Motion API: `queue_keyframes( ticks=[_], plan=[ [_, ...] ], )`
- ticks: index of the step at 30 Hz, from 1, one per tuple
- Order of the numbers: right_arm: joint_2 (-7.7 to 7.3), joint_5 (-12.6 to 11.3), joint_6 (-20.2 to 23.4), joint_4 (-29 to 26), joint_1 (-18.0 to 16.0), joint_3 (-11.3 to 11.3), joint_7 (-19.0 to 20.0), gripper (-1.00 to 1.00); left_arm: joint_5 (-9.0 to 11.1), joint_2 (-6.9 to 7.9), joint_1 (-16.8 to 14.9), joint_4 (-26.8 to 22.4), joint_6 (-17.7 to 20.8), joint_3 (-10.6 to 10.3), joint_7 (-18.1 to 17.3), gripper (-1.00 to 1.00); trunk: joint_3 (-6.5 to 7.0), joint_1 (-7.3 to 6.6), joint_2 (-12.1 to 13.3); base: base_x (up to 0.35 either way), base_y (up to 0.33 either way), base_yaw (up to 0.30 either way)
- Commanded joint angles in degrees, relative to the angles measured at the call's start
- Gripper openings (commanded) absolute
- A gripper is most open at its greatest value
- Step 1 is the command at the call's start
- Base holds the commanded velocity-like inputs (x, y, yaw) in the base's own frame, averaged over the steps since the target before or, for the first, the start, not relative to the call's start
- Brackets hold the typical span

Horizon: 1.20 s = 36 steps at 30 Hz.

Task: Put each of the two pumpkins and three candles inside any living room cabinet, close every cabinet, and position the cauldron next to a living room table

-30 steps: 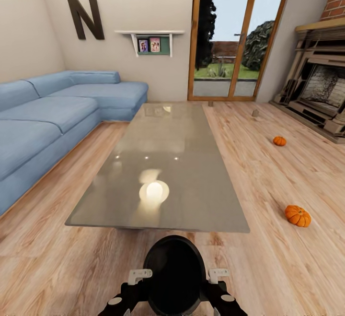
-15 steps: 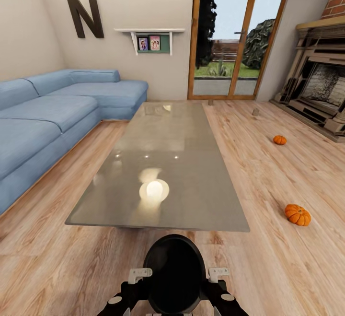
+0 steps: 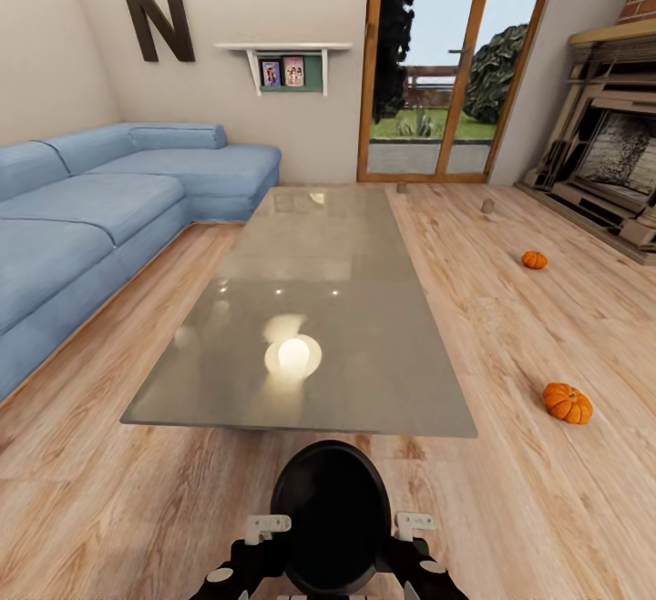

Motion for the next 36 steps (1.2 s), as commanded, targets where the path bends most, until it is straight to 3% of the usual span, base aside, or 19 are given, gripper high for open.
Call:
queue_keyframes(
  ticks=[1,11,36],
  plan=[
    [-0.06,-0.6,0.3,-0.1,0.0,0.5,-0.5,1.0,0.6,0.04,0.0,0.0,-0.1,-0.4,0.1,1.0,-0.05,-0.01,0.0,0.0,0.0,0.0],
    [-0.06,-0.6,0.3,-0.1,0.0,0.5,-0.5,1.0,0.6,0.04,0.0,0.0,-0.1,-0.3,0.1,1.0,-0.05,-0.01,0.0,0.0,0.0,0.0],
    [-0.06,-0.6,0.3,-0.1,0.0,0.5,-0.5,1.0,0.6,0.04,0.0,0.0,-0.1,-0.3,0.1,1.0,5.49,-0.66,0.3,0.0,0.0,0.0]
  ],
)
